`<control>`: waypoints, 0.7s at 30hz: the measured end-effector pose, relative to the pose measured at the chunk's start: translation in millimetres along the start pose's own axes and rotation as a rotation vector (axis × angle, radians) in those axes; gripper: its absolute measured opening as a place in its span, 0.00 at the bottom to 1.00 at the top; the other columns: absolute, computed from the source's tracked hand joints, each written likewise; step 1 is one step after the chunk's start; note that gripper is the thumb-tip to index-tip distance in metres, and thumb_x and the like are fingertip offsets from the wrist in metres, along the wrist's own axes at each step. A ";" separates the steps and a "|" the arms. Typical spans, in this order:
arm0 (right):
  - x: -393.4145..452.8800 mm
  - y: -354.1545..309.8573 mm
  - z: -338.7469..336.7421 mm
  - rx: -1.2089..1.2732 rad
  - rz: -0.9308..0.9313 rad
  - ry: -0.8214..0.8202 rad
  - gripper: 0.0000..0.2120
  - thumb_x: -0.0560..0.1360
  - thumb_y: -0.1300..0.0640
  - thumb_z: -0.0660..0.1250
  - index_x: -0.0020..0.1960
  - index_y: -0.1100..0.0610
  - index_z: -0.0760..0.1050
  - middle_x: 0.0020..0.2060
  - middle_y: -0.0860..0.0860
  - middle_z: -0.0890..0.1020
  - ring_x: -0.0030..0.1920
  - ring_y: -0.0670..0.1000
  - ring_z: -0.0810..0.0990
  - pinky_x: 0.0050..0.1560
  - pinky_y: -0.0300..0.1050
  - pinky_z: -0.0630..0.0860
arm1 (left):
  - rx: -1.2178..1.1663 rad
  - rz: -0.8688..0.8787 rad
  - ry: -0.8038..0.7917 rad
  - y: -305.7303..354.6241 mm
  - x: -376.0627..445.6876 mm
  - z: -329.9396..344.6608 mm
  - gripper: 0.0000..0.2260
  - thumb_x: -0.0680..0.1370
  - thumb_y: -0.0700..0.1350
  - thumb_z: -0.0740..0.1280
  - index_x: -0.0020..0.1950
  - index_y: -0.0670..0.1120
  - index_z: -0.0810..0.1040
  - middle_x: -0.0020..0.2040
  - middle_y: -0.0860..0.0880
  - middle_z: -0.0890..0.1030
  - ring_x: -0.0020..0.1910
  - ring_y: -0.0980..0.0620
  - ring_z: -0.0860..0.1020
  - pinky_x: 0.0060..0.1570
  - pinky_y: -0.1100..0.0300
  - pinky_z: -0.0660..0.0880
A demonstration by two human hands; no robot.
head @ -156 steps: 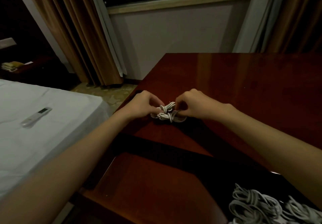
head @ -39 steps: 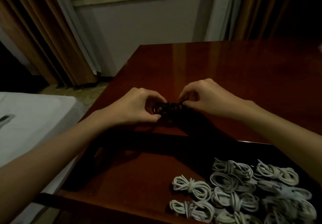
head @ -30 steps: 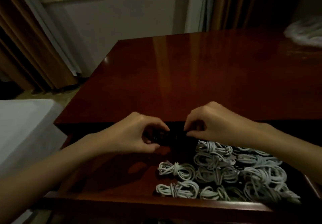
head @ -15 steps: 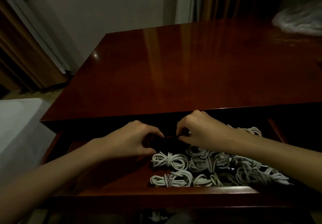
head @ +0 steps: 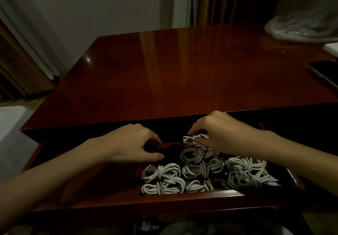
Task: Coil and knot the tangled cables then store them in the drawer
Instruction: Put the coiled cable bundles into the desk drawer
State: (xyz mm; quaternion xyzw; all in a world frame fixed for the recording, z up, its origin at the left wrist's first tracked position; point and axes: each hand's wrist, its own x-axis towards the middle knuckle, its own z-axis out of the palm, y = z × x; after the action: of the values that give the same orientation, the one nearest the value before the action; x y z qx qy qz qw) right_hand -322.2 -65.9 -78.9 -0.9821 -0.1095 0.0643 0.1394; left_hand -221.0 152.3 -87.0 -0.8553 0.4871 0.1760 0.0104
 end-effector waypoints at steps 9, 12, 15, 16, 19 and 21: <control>-36.7 42.0 -0.8 -0.184 0.228 -0.026 0.21 0.82 0.55 0.59 0.74 0.52 0.65 0.70 0.50 0.72 0.52 0.52 0.81 0.53 0.50 0.79 | -0.028 0.078 0.035 42.2 40.0 -1.9 0.28 0.80 0.59 0.61 0.77 0.52 0.59 0.75 0.54 0.65 0.72 0.56 0.65 0.69 0.61 0.63; -40.0 46.7 -1.9 -0.193 0.224 0.012 0.21 0.82 0.53 0.60 0.74 0.53 0.65 0.69 0.50 0.73 0.57 0.52 0.79 0.54 0.48 0.78 | -0.039 0.104 -0.030 51.3 51.6 0.7 0.29 0.80 0.60 0.61 0.78 0.53 0.57 0.76 0.54 0.63 0.72 0.55 0.64 0.70 0.59 0.64; -44.9 54.7 -0.1 -0.232 0.252 -0.001 0.22 0.81 0.51 0.62 0.73 0.55 0.66 0.65 0.51 0.77 0.61 0.52 0.76 0.56 0.49 0.77 | -0.058 0.122 -0.067 54.4 57.0 1.9 0.28 0.80 0.60 0.61 0.77 0.54 0.59 0.75 0.55 0.64 0.72 0.56 0.65 0.69 0.59 0.65; -46.8 57.7 0.7 -0.235 0.262 -0.018 0.21 0.80 0.51 0.62 0.72 0.55 0.67 0.63 0.52 0.78 0.62 0.53 0.75 0.57 0.48 0.76 | -0.076 0.123 -0.077 54.4 57.6 1.4 0.27 0.80 0.59 0.61 0.77 0.54 0.59 0.75 0.55 0.64 0.72 0.56 0.65 0.69 0.59 0.65; -50.5 61.6 2.3 -0.155 0.247 -0.034 0.17 0.80 0.55 0.64 0.68 0.53 0.72 0.59 0.51 0.80 0.60 0.51 0.77 0.57 0.47 0.76 | -0.122 0.129 -0.091 53.9 58.0 -1.1 0.23 0.81 0.53 0.62 0.76 0.54 0.62 0.74 0.56 0.66 0.71 0.58 0.66 0.68 0.61 0.64; -50.8 61.7 3.2 -0.074 0.223 -0.007 0.12 0.78 0.59 0.66 0.62 0.52 0.76 0.57 0.48 0.81 0.55 0.48 0.79 0.55 0.46 0.78 | -0.159 0.128 -0.096 52.4 58.8 -1.8 0.22 0.82 0.49 0.61 0.75 0.53 0.64 0.72 0.55 0.69 0.68 0.58 0.68 0.67 0.60 0.66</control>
State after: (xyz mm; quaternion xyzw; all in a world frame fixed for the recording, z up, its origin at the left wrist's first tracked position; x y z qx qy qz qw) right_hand -359.7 -134.7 -94.8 -0.9924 -0.0023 0.0789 0.0948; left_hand -237.1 75.6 -95.6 -0.8112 0.5241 0.2552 -0.0455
